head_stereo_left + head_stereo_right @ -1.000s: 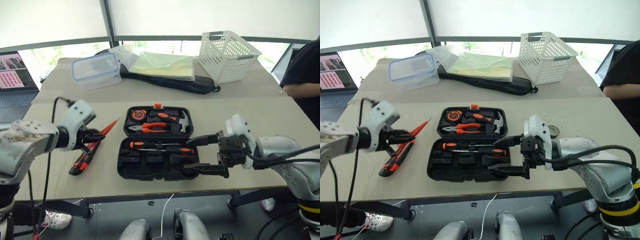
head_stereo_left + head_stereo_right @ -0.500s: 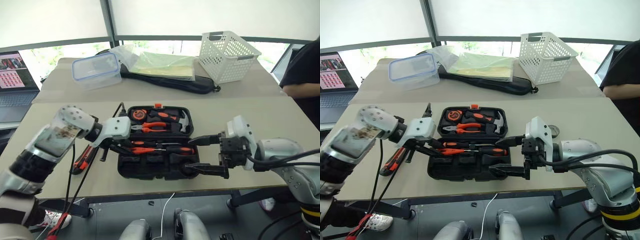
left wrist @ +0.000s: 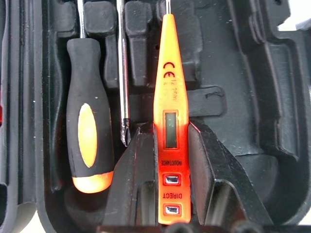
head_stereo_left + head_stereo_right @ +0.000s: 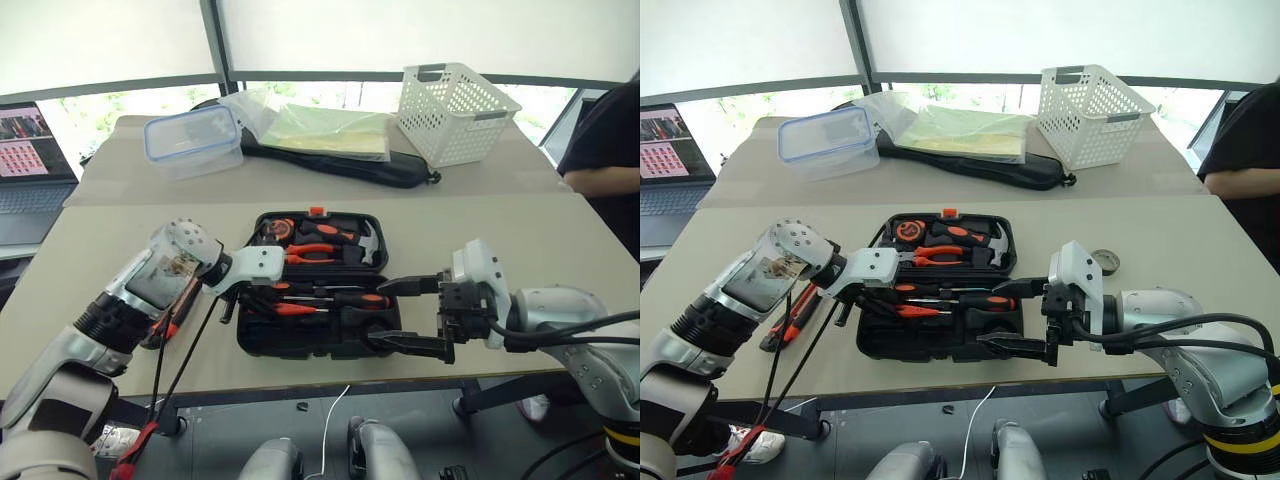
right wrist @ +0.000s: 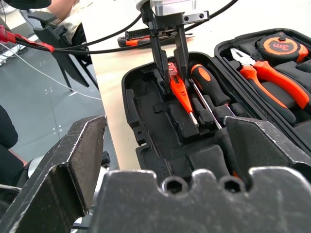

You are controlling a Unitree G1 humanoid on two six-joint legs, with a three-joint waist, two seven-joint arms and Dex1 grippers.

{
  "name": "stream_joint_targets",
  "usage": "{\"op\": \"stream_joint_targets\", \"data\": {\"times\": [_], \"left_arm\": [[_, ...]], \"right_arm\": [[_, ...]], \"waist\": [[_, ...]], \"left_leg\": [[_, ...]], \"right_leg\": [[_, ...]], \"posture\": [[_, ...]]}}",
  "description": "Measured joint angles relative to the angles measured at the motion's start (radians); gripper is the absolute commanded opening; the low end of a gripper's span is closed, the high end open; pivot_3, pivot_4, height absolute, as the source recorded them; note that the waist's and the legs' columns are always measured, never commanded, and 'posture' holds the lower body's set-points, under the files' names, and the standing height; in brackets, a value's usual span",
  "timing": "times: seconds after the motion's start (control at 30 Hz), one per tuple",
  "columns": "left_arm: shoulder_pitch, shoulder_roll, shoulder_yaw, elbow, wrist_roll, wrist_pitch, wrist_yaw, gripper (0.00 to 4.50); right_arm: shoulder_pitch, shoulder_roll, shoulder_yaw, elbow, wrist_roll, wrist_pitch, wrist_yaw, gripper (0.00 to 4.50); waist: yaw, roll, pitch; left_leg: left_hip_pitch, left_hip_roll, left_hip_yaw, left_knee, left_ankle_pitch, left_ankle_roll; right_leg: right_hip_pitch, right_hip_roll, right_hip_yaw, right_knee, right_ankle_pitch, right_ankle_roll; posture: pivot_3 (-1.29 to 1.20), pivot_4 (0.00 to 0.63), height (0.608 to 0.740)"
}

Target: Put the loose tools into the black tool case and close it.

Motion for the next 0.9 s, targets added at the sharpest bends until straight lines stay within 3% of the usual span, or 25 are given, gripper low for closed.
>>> {"op": "stream_joint_targets", "data": {"times": [0.27,0.33,0.4,0.53,0.73,0.83,0.9], "left_arm": [[-0.001,-0.021,-0.001,-0.026,0.035,0.064,0.009,0.42],[-0.001,-0.022,0.000,-0.031,0.037,0.072,0.009,1.42],[0.002,-0.022,0.001,-0.047,0.032,0.092,0.000,1.86],[0.011,0.001,0.021,-0.095,-0.027,0.135,-0.043,3.30],[0.040,0.120,0.214,-0.189,-0.192,0.194,-0.111,3.30],[0.124,0.110,0.301,-0.179,-0.238,0.164,-0.067,2.55],[0.169,0.074,0.335,-0.149,-0.253,0.131,-0.018,1.72]], "right_arm": [[-0.007,0.024,0.003,0.001,-0.001,-0.008,-0.005,4.50],[-0.010,0.026,0.004,0.004,-0.002,-0.008,-0.005,4.50],[-0.011,0.026,0.004,0.009,-0.002,-0.008,-0.005,4.50],[-0.010,0.026,0.005,0.009,-0.002,-0.009,-0.002,4.50],[0.002,0.026,0.006,0.009,-0.003,-0.009,0.000,4.50],[0.007,0.025,0.006,0.009,-0.003,-0.010,0.003,4.50],[0.007,0.025,0.006,0.009,-0.006,-0.011,0.004,4.50]], "waist": [[0.001,0.000,0.000],[0.001,0.000,0.000],[0.001,0.000,0.000],[-0.001,0.000,0.000],[-0.005,0.000,0.000],[-0.003,0.000,0.000],[0.003,0.000,0.000]], "left_leg": [[0.000,0.000,0.000,0.000,0.000,0.000],[0.001,0.000,0.000,0.000,0.000,0.000],[0.001,0.000,0.000,0.000,0.000,0.000],[-0.001,0.000,0.000,0.000,0.000,0.000],[-0.001,0.000,0.000,0.000,0.000,0.000],[0.000,0.000,0.000,0.000,0.000,0.000],[0.000,0.000,-0.001,0.000,0.000,0.000]], "right_leg": [[0.001,0.000,0.000,0.000,0.000,0.000],[0.001,0.000,0.000,0.000,0.000,0.000],[0.001,0.000,0.000,0.000,0.000,0.000],[-0.001,0.000,0.000,0.000,0.000,0.000],[-0.002,0.000,0.000,0.000,0.000,0.000],[-0.001,-0.001,0.000,0.000,0.000,0.000],[-0.001,0.000,-0.001,0.000,0.000,0.000]], "posture": [[0.00,0.150,0.740],[0.00,0.150,0.740],[0.00,0.150,0.740],[0.00,0.150,0.740],[0.00,0.150,0.740],[0.00,0.150,0.740],[0.00,0.150,0.740]]}}
